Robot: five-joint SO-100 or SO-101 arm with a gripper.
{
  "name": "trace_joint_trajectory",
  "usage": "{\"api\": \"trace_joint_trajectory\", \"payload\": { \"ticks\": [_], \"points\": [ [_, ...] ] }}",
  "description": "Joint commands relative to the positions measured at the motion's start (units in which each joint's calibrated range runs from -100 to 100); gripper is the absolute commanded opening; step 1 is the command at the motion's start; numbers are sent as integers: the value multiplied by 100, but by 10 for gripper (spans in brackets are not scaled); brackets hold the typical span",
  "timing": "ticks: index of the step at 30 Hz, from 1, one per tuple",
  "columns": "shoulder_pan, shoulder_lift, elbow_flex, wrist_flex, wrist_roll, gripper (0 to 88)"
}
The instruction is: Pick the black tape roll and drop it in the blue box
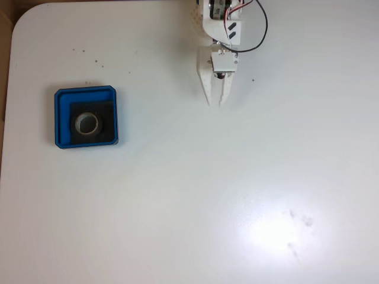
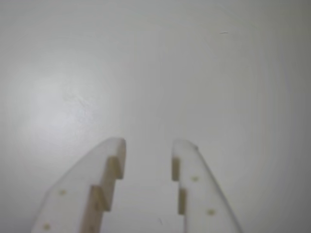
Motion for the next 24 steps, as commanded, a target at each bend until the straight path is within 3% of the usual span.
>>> {"api": "trace_joint_trajectory", "payload": {
  "ticks": [1, 24],
  "points": [
    [-220, -40, 90, -43, -11, 61],
    [-200, -40, 90, -35, -11, 12]
  ]
}}
